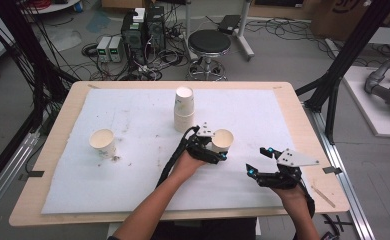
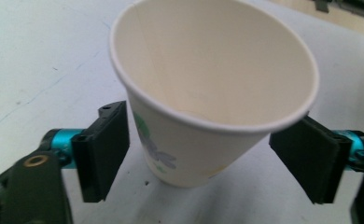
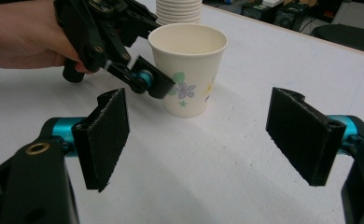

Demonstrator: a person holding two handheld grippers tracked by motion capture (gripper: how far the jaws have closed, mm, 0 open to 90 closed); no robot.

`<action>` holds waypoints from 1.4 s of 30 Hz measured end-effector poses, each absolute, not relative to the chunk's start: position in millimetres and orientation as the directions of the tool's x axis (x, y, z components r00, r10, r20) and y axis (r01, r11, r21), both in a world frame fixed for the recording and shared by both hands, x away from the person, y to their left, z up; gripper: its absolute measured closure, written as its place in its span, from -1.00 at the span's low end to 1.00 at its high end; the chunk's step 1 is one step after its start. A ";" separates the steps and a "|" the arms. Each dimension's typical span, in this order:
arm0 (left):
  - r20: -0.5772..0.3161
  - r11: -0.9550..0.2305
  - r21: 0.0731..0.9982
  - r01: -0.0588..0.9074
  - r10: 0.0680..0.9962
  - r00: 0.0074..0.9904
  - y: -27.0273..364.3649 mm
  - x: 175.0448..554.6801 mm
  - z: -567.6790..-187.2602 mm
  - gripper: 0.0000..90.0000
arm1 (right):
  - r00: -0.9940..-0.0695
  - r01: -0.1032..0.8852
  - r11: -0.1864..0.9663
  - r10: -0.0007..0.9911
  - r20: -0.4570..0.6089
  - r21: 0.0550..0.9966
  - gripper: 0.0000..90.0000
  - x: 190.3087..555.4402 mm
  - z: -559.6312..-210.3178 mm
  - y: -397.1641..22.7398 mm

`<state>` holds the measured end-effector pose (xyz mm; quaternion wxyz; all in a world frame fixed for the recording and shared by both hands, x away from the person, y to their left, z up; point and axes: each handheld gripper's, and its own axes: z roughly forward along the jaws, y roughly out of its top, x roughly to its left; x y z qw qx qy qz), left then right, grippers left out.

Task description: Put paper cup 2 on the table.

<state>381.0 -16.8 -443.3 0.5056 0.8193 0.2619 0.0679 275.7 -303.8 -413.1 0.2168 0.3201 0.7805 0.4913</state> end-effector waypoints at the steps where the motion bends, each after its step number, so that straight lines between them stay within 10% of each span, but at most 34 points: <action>1: -0.154 -0.338 0.873 0.351 0.493 0.856 -10.8 377.8 -442.1 -0.58 | -0.701 0.287 0.313 0.713 -0.024 0.905 -0.51 275.5 -413.2 -303.8; 23: -0.127 -0.063 0.978 0.201 0.586 0.800 136.8 326.1 -416.7 -0.65 | -0.719 0.281 0.324 0.695 -0.025 0.903 -0.51 280.7 -415.9 -291.8; 42: -0.117 -0.013 0.987 0.160 0.624 0.773 188.1 289.4 -421.1 -0.64 | -0.675 0.289 0.317 0.736 -0.042 0.903 -0.51 271.4 -411.5 -300.0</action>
